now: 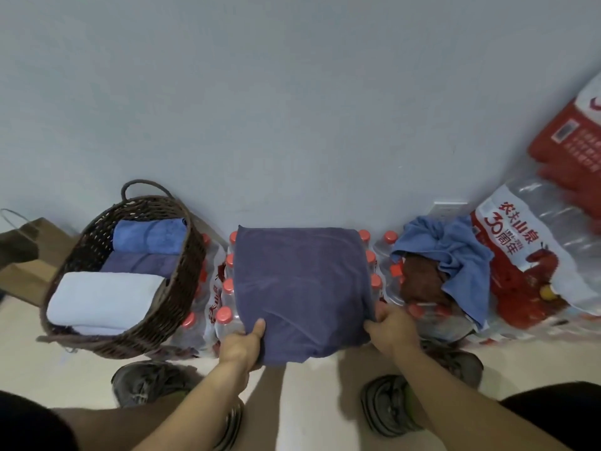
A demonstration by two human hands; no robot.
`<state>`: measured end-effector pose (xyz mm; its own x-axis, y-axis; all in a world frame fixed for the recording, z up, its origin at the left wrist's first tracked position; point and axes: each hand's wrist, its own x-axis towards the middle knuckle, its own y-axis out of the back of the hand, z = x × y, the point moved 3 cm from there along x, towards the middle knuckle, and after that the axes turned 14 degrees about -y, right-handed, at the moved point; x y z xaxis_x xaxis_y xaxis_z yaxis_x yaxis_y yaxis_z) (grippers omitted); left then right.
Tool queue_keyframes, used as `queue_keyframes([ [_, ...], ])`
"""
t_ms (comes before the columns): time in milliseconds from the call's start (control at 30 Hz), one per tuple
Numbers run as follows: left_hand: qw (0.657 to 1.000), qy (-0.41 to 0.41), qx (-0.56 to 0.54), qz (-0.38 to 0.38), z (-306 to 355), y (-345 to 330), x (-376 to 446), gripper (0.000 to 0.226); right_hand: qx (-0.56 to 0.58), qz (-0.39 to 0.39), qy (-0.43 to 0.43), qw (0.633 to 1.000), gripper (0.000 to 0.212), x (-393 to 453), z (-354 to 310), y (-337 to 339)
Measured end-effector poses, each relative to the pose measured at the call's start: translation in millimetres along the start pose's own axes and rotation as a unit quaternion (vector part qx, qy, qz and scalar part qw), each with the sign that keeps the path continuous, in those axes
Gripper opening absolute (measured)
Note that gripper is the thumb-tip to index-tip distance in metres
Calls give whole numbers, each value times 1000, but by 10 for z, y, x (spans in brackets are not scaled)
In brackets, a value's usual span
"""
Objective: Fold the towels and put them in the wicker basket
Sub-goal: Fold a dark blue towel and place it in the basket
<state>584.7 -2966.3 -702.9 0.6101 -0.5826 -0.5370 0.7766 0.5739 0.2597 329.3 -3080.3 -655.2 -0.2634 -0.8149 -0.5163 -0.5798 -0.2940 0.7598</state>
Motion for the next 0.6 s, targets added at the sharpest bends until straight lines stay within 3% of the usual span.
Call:
queue_keyframes([
  [100,992,-81,95,-14,171,180,8,30,160,20,8,987,35,-43,72,131],
  [200,974,-179,140,-9,405,334,27,40,224,30,38,973,34,-49,23,242],
  [333,962,-235,141,-17,716,509,34,51,281,16,64,957,28,-16,-97,287],
  [433,972,-211,103,-13,886,579,50,58,316,4,55,947,31,36,-193,267],
  [600,987,-83,-129,-42,969,569,79,30,390,-37,-32,919,35,161,-356,237],
])
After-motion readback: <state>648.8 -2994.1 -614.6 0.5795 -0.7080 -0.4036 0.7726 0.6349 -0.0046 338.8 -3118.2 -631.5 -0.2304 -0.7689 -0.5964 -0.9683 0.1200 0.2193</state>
